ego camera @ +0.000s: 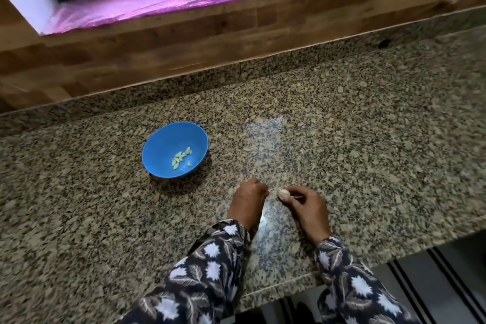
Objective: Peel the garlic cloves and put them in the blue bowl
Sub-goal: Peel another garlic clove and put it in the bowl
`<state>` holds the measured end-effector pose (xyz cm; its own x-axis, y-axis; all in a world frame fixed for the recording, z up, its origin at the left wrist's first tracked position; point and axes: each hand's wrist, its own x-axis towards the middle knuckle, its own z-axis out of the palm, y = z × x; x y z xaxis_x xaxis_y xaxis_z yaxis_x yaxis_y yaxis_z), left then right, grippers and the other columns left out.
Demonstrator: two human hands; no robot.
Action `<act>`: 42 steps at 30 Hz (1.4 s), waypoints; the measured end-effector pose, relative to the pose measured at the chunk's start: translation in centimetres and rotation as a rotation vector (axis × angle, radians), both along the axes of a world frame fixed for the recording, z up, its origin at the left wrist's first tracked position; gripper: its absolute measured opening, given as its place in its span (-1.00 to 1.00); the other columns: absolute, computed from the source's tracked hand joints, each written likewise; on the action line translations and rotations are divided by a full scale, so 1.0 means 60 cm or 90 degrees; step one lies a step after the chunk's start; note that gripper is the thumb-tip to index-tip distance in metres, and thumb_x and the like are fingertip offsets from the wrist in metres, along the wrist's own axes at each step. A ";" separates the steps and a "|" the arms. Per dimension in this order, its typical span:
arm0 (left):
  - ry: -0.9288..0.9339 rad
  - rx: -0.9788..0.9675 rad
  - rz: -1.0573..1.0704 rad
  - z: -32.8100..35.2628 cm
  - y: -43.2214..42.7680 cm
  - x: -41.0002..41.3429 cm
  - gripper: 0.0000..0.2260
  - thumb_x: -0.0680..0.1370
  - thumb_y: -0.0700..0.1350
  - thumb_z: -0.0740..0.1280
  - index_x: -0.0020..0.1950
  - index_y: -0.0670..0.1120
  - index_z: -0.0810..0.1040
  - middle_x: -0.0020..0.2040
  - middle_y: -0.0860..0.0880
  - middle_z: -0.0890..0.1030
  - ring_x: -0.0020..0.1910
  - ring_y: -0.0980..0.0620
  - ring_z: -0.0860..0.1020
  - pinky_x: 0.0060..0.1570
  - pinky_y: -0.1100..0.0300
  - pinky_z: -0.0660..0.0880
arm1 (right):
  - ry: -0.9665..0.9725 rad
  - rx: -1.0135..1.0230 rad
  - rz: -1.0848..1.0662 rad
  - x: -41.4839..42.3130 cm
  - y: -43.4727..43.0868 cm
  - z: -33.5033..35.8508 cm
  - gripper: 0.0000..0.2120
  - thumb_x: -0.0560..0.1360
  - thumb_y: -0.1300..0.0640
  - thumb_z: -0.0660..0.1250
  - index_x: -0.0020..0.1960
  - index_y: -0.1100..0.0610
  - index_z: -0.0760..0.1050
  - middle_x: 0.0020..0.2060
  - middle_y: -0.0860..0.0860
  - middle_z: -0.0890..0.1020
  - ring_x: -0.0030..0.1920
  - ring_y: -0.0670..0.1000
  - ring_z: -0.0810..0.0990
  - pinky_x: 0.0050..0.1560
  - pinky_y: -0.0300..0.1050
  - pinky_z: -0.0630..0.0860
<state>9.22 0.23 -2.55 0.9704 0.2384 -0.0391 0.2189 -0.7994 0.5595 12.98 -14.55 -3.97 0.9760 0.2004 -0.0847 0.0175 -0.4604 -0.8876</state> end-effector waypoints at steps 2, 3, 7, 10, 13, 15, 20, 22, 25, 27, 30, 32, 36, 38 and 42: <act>0.016 0.011 0.033 0.005 0.007 -0.003 -0.85 0.55 -0.14 0.31 0.01 -0.15 0.64 -0.06 -0.11 0.62 -0.10 -0.04 0.57 -0.12 0.19 0.48 | -0.007 -0.012 0.006 -0.001 0.001 0.003 -0.74 0.39 0.20 0.44 0.07 0.18 0.59 -0.07 0.03 0.65 -0.07 -0.04 0.61 -0.03 -0.21 0.54; 0.015 -0.026 0.076 0.008 0.011 -0.008 -0.87 0.54 -0.15 0.32 0.00 -0.14 0.63 -0.08 -0.07 0.63 -0.11 0.01 0.58 -0.15 0.26 0.50 | -0.016 -0.036 0.017 0.000 0.002 0.003 -0.71 0.40 0.19 0.43 0.11 0.17 0.57 -0.01 0.03 0.64 -0.01 -0.02 0.60 0.03 -0.21 0.52; -0.015 -0.420 0.330 0.010 0.030 -0.054 -0.90 0.49 -0.24 0.36 -0.01 -0.19 0.61 -0.17 -0.05 0.63 -0.26 0.06 0.58 -0.33 0.35 0.52 | -0.211 -0.223 0.025 -0.013 0.016 0.008 -0.59 0.47 0.09 0.35 0.30 0.07 0.42 0.25 0.01 0.48 0.29 0.02 0.40 0.32 -0.09 0.24; -0.063 -0.537 0.429 0.003 0.045 -0.089 -0.88 0.50 -0.26 0.35 0.00 -0.26 0.59 -0.21 -0.18 0.62 -0.37 0.01 0.53 -0.42 0.25 0.50 | -0.277 -0.138 0.085 -0.056 0.050 0.017 -0.62 0.50 0.10 0.26 0.31 0.07 0.40 0.26 0.03 0.48 0.34 -0.04 0.31 0.36 -0.05 0.19; -0.083 -0.626 0.506 0.008 0.045 -0.102 -0.89 0.49 -0.34 0.34 -0.01 -0.27 0.59 -0.15 -0.20 0.64 -0.27 -0.05 0.60 -0.32 0.19 0.59 | -0.218 -0.142 0.293 -0.094 0.080 0.014 -0.54 0.53 -0.03 0.10 0.40 0.03 0.27 0.37 -0.01 0.36 0.39 -0.09 0.24 0.42 -0.17 0.07; -0.102 -0.687 0.534 0.016 0.042 -0.104 -0.88 0.49 -0.39 0.31 -0.04 -0.25 0.60 -0.09 -0.22 0.63 -0.13 -0.13 0.62 -0.14 0.13 0.62 | -0.214 -0.194 0.368 -0.099 0.081 -0.001 -0.48 0.52 -0.10 0.02 0.45 0.02 0.18 0.44 -0.02 0.25 0.44 -0.09 0.14 0.40 -0.21 -0.11; -0.123 -0.720 0.547 0.016 0.036 -0.110 -0.88 0.47 -0.34 0.37 -0.02 -0.33 0.60 -0.08 -0.25 0.64 -0.13 -0.11 0.62 -0.15 0.20 0.62 | -0.252 -0.308 0.408 -0.095 0.067 -0.037 -0.43 0.54 -0.18 -0.13 0.49 0.01 0.09 0.48 -0.04 0.13 0.49 -0.06 0.05 0.38 -0.22 -0.26; -0.090 -0.633 0.525 0.011 0.038 -0.113 -0.85 0.45 -0.36 0.39 0.00 -0.32 0.60 -0.10 -0.24 0.65 -0.21 -0.05 0.62 -0.23 0.23 0.60 | -0.244 -0.309 0.405 -0.096 0.068 -0.037 -0.43 0.53 -0.19 -0.16 0.49 -0.01 0.08 0.48 -0.06 0.12 0.48 -0.08 0.03 0.37 -0.24 -0.28; 0.042 -0.398 0.445 0.009 0.048 -0.116 -0.90 0.40 -0.31 0.46 -0.12 -0.22 0.60 -0.20 -0.16 0.66 -0.23 -0.05 0.64 -0.15 0.08 0.62 | -0.234 -0.301 0.403 -0.097 0.068 -0.033 -0.45 0.54 -0.18 -0.12 0.48 -0.03 0.06 0.49 -0.07 0.10 0.48 -0.11 0.01 0.36 -0.25 -0.30; 0.101 -0.342 0.391 0.018 0.054 -0.115 -0.93 0.38 -0.29 0.48 -0.21 -0.19 0.62 -0.25 -0.12 0.66 -0.25 -0.03 0.63 -0.08 0.04 0.61 | -0.229 -0.290 0.403 -0.096 0.066 -0.032 -0.47 0.55 -0.16 -0.09 0.48 -0.03 0.07 0.48 -0.08 0.10 0.48 -0.11 0.01 0.36 -0.26 -0.29; 0.147 -0.225 0.301 0.027 0.058 -0.110 -0.93 0.41 -0.24 0.47 -0.13 -0.18 0.67 -0.18 -0.08 0.68 -0.17 0.04 0.63 0.01 0.13 0.57 | -0.224 -0.285 0.403 -0.096 0.065 -0.031 -0.48 0.55 -0.15 -0.07 0.48 -0.03 0.07 0.48 -0.09 0.09 0.48 -0.11 0.01 0.37 -0.26 -0.28; 0.151 -0.111 0.242 0.034 0.054 -0.109 -0.92 0.44 -0.24 0.43 -0.08 -0.17 0.66 -0.13 -0.06 0.68 -0.14 0.06 0.62 0.04 0.16 0.55 | -0.224 -0.281 0.402 -0.096 0.065 -0.031 -0.49 0.56 -0.14 -0.06 0.48 -0.04 0.06 0.48 -0.10 0.08 0.48 -0.13 -0.02 0.38 -0.25 -0.26; 0.158 0.083 0.141 0.037 0.039 -0.106 -0.86 0.54 -0.30 0.30 0.04 -0.17 0.61 -0.05 -0.10 0.64 -0.08 0.02 0.59 0.02 0.21 0.55 | -0.207 -0.278 0.409 -0.097 0.066 -0.030 -0.52 0.60 -0.12 -0.01 0.48 -0.06 0.01 0.47 -0.14 0.01 0.41 -0.22 -0.16 0.38 -0.25 -0.30; 0.166 0.162 0.098 0.041 0.026 -0.108 -0.83 0.56 -0.28 0.26 0.13 -0.19 0.55 0.03 -0.13 0.60 -0.04 -0.01 0.57 0.02 0.22 0.53 | -0.204 -0.267 0.409 -0.096 0.068 -0.030 -0.52 0.60 -0.11 0.02 0.48 -0.04 0.02 0.47 -0.13 0.02 0.40 -0.22 -0.15 0.38 -0.24 -0.31; 0.171 0.123 0.083 0.041 0.027 -0.117 -0.85 0.57 -0.22 0.26 0.10 -0.20 0.55 0.02 -0.13 0.59 -0.03 -0.02 0.56 0.06 0.16 0.53 | -0.162 -0.192 0.376 -0.095 0.071 -0.023 -0.56 0.58 -0.05 0.12 0.44 -0.03 0.20 0.42 -0.16 0.14 0.43 -0.19 0.03 0.40 -0.25 -0.10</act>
<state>2.20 1.86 -0.11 0.8927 0.3873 -0.2304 0.4446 -0.8405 0.3098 7.27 -10.30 -5.36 0.7087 0.7056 -0.0032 0.5300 -0.5353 -0.6577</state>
